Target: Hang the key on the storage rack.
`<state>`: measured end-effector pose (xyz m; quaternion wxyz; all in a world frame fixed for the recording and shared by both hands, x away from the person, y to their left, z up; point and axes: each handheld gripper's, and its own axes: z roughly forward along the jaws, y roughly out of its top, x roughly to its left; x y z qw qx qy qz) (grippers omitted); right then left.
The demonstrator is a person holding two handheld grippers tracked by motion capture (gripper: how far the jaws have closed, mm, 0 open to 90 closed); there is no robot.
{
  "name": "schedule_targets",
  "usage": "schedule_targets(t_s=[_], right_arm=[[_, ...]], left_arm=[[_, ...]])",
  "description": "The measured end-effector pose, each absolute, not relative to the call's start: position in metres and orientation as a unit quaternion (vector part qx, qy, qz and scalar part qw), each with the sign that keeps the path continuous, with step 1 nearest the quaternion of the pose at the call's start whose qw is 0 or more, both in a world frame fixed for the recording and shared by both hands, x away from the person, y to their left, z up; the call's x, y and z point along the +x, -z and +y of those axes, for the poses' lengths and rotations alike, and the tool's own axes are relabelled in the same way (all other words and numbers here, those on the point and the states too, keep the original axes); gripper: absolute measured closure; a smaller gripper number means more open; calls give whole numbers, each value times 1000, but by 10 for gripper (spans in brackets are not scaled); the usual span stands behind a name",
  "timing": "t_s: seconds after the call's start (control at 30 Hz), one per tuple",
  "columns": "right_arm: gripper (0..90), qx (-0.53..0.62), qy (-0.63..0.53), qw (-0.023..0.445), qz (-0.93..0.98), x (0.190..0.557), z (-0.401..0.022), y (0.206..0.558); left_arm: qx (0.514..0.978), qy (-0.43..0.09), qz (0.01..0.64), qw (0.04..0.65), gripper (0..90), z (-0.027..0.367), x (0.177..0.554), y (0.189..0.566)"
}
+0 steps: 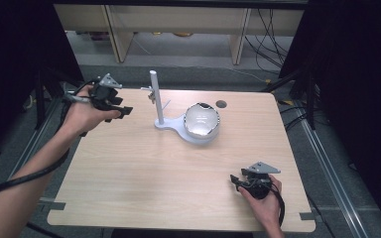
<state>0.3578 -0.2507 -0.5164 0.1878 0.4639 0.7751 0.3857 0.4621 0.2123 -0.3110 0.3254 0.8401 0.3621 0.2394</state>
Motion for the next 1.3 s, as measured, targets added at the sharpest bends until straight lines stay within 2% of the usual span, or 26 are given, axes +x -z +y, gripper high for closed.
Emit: schedule_targets(t_s=[0.27,0.3,0.5,0.57,0.9,1.13,1.3], right_arm=[[471,467,-402,186,765,355,-252,516],[470,465,-411,187,761,355,-252,517],[465,460,-417,199,758,353,-253,516],[464,459,-423,200,756,353,-253,516],[452,472,-424,189,750,350,-251,516],[446,469,-432,200,744,349,-252,515],[421,446,-443,218,747,348,-255,512]], left_arm=[[824,-243,361,364,471,228,423,346],[823,-255,347,371,461,231,420,352],[793,-262,364,413,408,240,392,406],[775,-259,390,424,396,241,381,426],[723,-274,442,455,364,245,336,502],[697,-274,457,479,333,244,325,524],[683,-299,447,494,314,242,319,522]])
